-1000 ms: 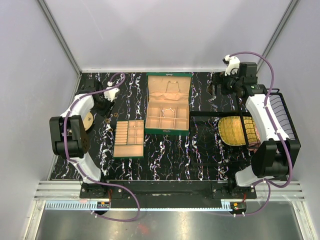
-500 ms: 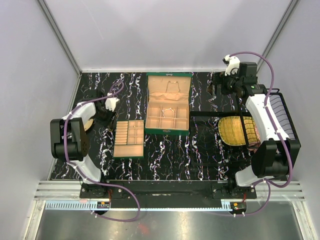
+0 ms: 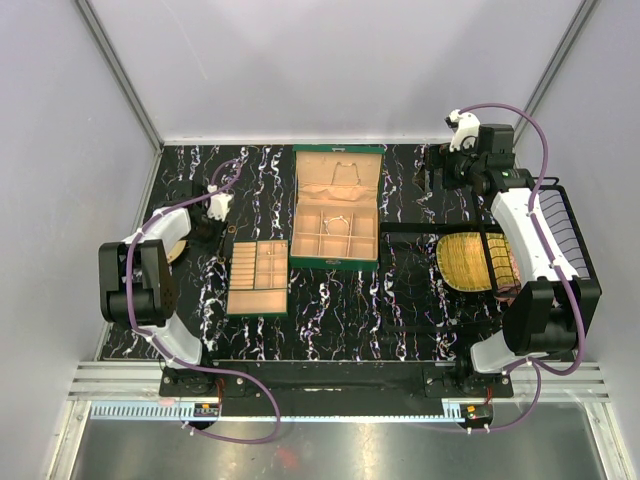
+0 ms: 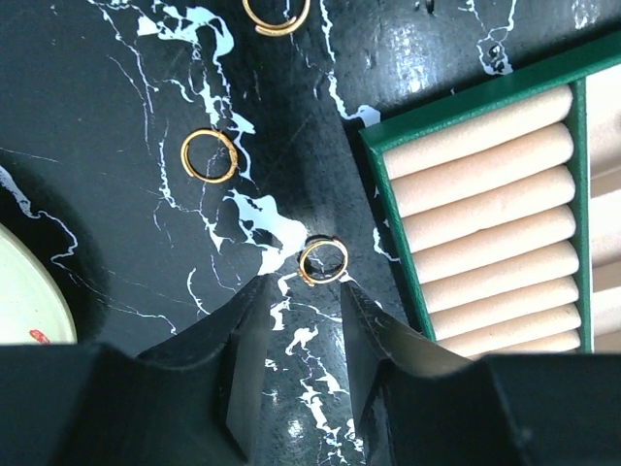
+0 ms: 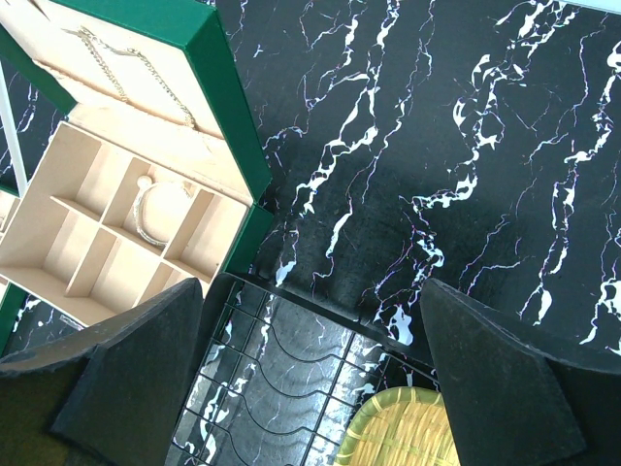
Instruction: Organize the mixed jewelry
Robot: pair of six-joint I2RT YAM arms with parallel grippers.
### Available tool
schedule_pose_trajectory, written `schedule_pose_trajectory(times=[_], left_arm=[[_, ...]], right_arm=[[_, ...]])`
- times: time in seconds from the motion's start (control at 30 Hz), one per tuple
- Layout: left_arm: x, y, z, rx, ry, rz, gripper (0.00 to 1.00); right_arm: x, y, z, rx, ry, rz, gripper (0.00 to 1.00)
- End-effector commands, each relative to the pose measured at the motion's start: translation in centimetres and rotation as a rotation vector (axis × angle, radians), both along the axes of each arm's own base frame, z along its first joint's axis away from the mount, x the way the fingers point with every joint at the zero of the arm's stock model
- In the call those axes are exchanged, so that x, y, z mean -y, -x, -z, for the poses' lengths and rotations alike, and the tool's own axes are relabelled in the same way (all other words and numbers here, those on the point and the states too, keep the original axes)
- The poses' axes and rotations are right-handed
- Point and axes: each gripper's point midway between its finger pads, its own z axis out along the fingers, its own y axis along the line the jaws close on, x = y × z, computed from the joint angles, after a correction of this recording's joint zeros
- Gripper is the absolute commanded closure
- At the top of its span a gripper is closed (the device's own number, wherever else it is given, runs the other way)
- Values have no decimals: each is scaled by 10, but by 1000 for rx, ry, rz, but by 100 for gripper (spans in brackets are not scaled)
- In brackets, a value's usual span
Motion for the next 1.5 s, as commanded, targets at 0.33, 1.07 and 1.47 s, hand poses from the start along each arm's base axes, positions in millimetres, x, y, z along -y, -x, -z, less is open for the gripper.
schedule_pose_trajectory(times=[0.33,1.07,1.47], left_arm=[[-9,-8,4,31,-45,-69,63],[-6,-5,21,1,-57,-73,64],[-10,5,25,-11,-79,-70,68]], right_arm=[[-4,-3,-11,39,-12,-18,0],[-4,-3,-11,39,-9,-16,0],[-4,-3,-11,39,-10,-17,0]])
